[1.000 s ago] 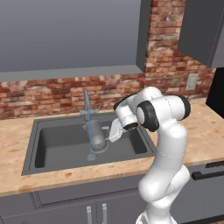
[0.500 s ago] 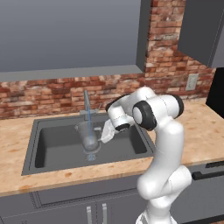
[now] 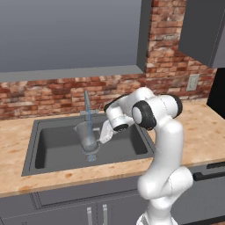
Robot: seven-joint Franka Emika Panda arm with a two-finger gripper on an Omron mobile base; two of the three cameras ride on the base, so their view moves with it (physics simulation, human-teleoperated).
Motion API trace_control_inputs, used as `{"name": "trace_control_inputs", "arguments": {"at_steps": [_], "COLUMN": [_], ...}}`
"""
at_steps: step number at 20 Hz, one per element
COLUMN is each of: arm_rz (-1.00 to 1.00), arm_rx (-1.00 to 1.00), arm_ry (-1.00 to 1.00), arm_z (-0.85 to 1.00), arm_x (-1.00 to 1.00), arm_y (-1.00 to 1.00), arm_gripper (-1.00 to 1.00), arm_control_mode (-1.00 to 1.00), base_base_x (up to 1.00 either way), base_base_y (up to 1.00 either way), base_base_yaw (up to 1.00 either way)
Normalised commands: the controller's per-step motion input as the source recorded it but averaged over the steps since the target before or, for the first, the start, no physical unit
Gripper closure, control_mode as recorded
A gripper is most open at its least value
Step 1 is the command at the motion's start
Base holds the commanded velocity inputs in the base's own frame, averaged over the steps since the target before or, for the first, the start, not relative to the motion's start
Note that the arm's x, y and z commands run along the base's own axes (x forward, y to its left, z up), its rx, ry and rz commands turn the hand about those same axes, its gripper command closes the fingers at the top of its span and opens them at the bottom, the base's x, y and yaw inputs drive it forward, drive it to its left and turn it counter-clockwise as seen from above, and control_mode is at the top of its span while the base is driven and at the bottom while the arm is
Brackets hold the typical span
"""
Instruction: Turn on the sink faucet and place the jug under the water for a few seconds to fill it up.
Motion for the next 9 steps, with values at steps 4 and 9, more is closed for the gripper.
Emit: {"name": "trace_control_inputs", "arguments": {"at_steps": [4,9], "arm_rz": [0.06,0.04], "arm_rx": [0.0,0.0], "arm_ry": [-0.01,0.0], "arm_z": [-0.05,-0.08], "arm_x": [0.05,0.2], "arm_y": [-0.13,-0.11], "arm_gripper": [1.0,1.0], "arm_control_mode": [-1.0,-1.0], "base_base_x": [0.0,0.0], "base_base_y": [0.0,0.0], "base_base_yaw": [0.0,0.0]}}
